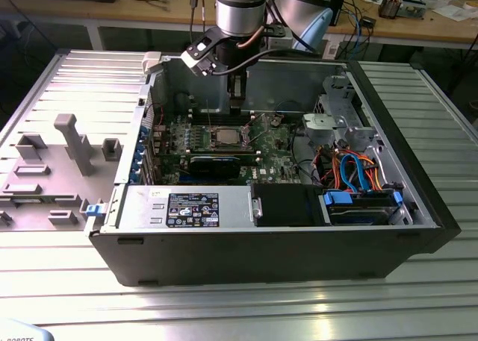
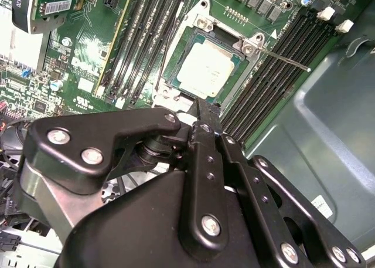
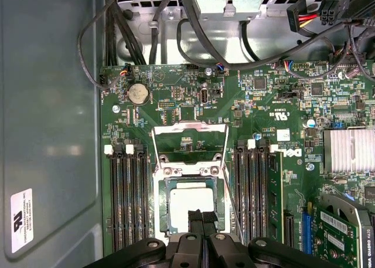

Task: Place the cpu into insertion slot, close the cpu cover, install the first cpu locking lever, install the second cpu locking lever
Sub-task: 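Close the cpu cover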

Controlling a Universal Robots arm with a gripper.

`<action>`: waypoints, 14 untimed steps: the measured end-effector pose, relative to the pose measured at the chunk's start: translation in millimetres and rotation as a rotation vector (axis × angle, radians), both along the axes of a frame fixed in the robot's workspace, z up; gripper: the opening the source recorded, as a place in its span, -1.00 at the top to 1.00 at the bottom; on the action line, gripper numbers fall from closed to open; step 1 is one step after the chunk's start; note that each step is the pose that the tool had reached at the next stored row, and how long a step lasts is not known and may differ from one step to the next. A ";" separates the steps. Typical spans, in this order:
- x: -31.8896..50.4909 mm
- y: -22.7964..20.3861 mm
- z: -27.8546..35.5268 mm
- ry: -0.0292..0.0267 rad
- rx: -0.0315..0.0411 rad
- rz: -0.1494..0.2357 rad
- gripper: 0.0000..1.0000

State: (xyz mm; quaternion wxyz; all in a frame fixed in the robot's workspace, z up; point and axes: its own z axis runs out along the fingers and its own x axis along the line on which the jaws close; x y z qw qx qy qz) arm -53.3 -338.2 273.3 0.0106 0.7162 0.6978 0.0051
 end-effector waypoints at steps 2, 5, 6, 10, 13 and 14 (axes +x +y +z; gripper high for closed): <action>0.1 0.0 0.0 0.0001 0.0000 0.000 0.79; 1.6 0.0 0.0 -0.0001 -0.0001 0.000 0.79; 1.8 0.0 0.0 0.0000 -0.0005 0.000 0.79; 2.2 0.1 0.0 0.0000 -0.0022 0.000 0.79; 2.5 0.1 0.0 0.0000 -0.0025 0.000 0.79; 2.5 0.1 0.0 0.0000 -0.0028 0.000 0.79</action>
